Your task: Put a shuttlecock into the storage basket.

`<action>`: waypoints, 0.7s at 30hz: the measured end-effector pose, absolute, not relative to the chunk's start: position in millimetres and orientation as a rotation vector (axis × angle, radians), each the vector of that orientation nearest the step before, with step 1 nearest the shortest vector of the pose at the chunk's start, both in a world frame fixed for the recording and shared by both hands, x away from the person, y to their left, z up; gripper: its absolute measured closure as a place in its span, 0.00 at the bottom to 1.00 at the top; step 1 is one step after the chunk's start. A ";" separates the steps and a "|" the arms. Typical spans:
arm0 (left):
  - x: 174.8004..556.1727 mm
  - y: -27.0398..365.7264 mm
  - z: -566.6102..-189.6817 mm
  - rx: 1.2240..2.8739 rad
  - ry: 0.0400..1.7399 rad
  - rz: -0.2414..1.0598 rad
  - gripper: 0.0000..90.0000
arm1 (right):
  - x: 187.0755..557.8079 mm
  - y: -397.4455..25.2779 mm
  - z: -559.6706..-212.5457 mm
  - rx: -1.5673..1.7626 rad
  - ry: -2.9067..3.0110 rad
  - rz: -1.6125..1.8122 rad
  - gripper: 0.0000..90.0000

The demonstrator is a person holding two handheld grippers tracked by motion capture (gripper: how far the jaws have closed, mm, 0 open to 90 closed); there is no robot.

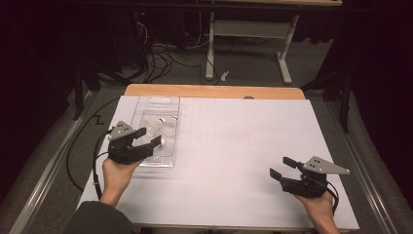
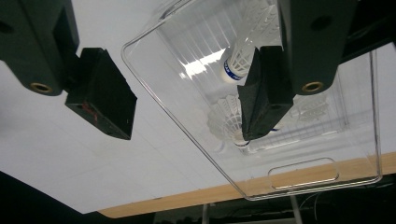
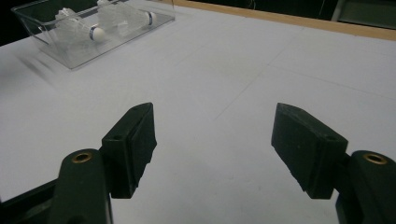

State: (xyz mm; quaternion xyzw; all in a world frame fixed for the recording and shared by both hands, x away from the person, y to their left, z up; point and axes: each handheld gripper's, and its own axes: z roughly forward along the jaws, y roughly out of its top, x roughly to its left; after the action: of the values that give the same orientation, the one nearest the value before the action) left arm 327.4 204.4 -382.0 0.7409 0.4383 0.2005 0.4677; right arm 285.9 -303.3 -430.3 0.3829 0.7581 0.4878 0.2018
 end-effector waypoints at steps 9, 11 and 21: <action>320.8 205.4 -384.9 1.807 1.069 0.481 0.40 | 285.5 -303.6 -430.7 1.071 2.114 1.365 0.34; 319.8 205.7 -385.5 1.803 1.068 0.481 0.40 | 285.4 -303.8 -430.7 1.071 2.113 1.365 0.34; 314.1 208.1 -387.8 1.785 1.069 0.475 0.40 | 285.1 -304.6 -430.7 1.075 2.109 1.368 0.34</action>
State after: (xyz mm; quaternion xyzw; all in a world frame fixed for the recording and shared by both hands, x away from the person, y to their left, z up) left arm 314.1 208.1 -387.8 0.7324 0.4387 0.1949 0.4828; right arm 285.1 -304.6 -430.7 0.3851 0.7554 0.4901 0.2023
